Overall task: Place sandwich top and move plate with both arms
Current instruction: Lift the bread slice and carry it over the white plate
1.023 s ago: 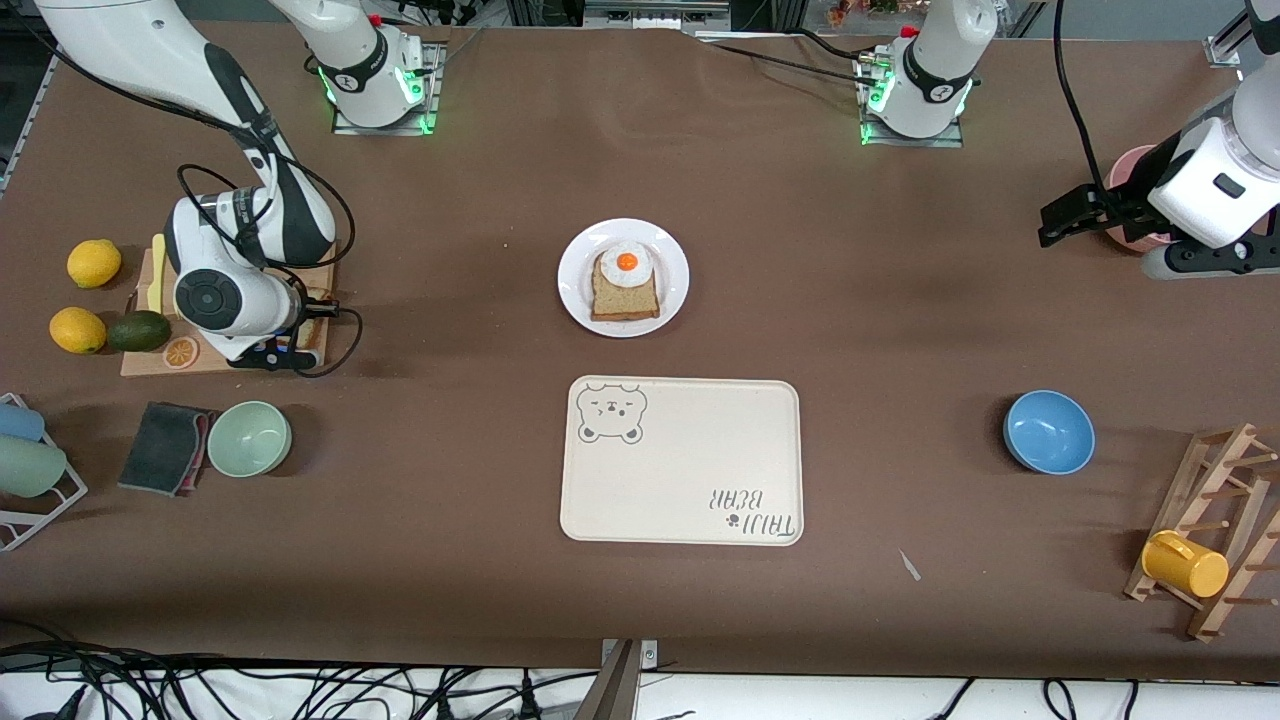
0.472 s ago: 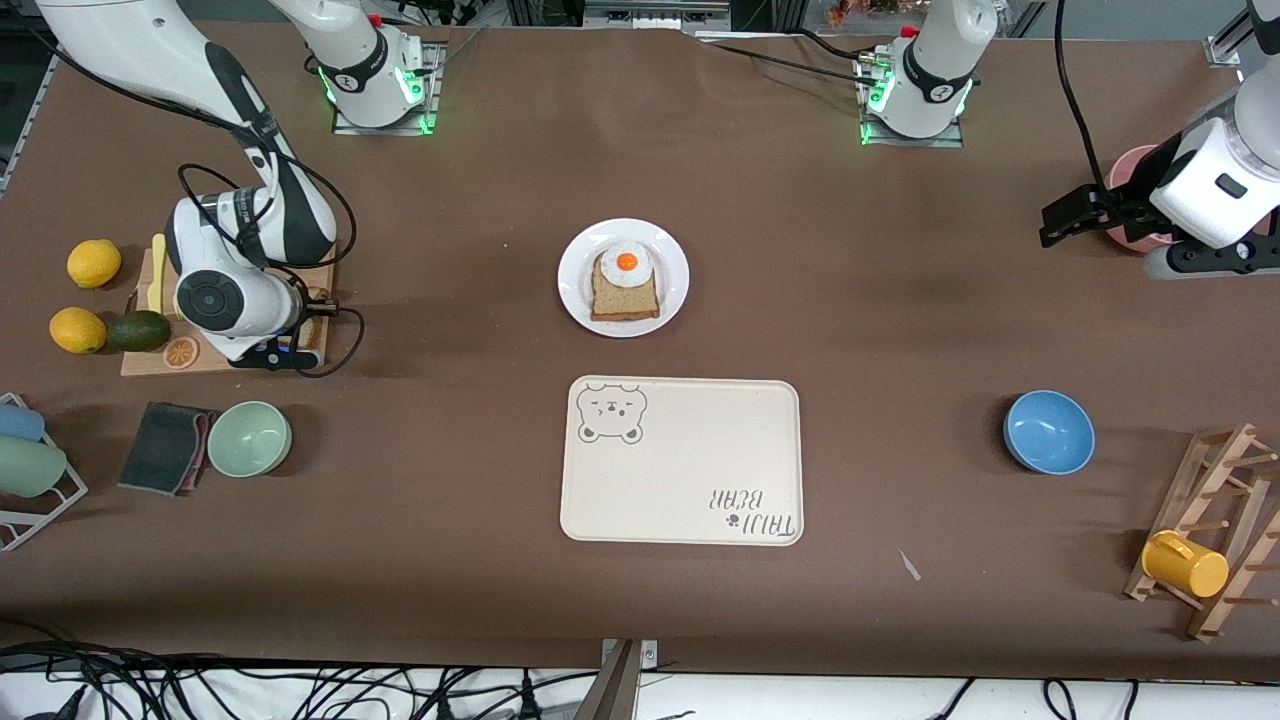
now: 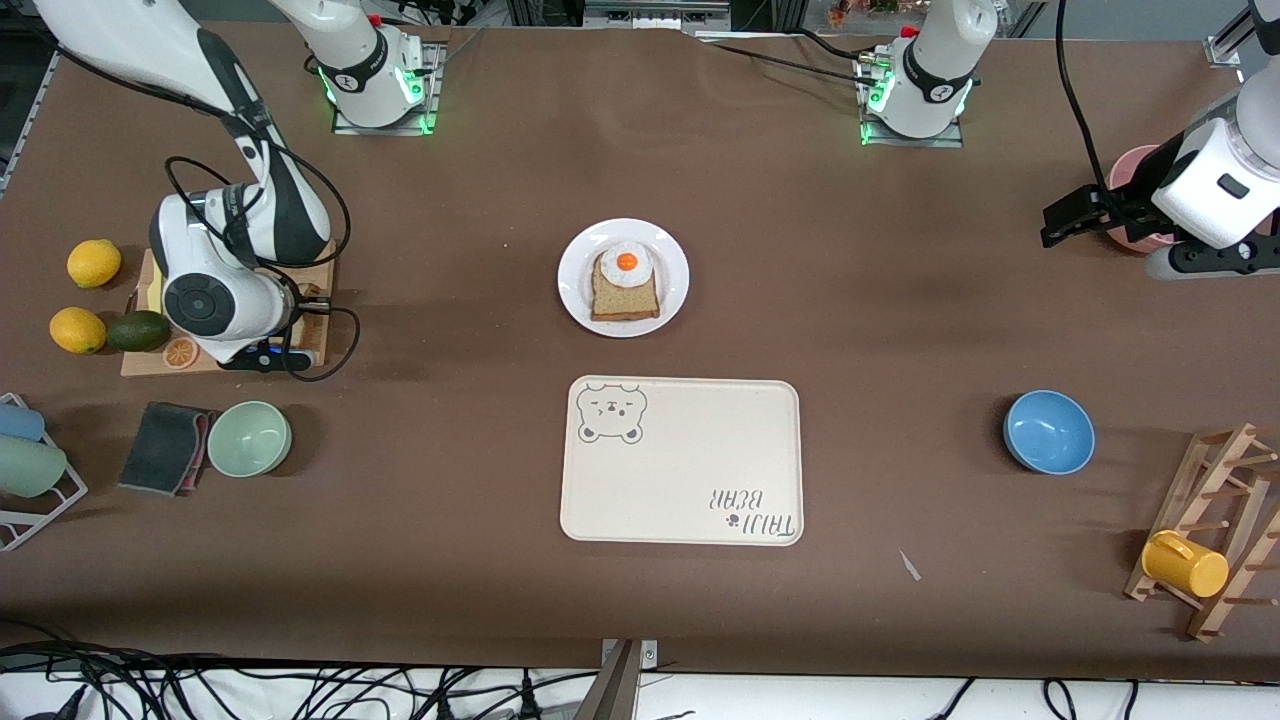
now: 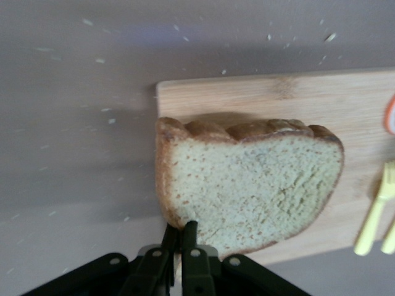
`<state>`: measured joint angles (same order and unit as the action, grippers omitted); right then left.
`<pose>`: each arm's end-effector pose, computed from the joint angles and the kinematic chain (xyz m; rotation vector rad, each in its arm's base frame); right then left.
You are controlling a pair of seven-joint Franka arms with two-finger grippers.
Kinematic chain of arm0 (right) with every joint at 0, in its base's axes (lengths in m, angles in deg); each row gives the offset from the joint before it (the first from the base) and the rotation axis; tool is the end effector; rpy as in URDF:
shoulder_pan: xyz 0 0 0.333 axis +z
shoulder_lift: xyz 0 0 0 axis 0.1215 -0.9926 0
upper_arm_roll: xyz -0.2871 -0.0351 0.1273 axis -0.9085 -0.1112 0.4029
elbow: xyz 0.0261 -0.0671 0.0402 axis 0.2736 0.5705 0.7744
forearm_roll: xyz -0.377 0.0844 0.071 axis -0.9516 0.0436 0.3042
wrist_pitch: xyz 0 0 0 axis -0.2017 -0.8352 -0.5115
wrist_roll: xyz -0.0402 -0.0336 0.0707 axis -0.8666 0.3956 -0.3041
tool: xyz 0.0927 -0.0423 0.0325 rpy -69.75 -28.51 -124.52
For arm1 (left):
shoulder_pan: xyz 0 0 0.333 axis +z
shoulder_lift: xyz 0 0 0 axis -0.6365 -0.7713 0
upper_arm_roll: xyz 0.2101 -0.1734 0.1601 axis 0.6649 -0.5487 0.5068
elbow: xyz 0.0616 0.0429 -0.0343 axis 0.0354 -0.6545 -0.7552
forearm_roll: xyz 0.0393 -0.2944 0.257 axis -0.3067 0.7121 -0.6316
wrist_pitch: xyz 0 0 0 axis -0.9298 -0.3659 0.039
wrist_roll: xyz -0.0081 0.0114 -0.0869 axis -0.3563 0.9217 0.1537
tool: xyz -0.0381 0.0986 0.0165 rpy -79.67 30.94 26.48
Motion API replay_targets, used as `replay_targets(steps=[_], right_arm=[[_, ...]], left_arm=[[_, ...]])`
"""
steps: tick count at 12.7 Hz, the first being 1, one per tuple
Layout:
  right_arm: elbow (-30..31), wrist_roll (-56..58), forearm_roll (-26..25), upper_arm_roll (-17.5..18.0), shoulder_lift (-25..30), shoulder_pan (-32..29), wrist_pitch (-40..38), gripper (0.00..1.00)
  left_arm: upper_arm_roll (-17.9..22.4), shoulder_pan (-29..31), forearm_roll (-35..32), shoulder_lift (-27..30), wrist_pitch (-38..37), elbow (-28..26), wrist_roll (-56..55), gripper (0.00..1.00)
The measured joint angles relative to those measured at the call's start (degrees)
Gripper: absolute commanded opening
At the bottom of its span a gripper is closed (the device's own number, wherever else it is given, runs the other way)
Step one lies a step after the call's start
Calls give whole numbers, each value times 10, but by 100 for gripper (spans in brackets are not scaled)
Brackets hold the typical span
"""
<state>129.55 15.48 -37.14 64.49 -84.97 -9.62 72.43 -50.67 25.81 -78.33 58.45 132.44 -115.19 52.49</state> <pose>0.5394 0.0218 0.2475 2.8575 0.0313 -0.5443 0.5467 -0.0346 0.5952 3.1230 0.1410 -0.2221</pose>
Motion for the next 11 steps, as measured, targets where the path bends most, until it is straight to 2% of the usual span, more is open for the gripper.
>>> replay_targets(steps=[6, 9, 11], right_arm=[[-90, -17, 92, 104, 34, 3, -138, 0], [-129, -78, 116, 187, 34, 7, -136, 0], [-139, -137, 130, 221, 30, 31, -104, 0]], left_arm=[[-2, -1, 0, 0, 0, 0, 0, 100], [-3, -1, 0, 0, 0, 0, 0, 100], [-3, -1, 0, 0, 0, 0, 0, 100]])
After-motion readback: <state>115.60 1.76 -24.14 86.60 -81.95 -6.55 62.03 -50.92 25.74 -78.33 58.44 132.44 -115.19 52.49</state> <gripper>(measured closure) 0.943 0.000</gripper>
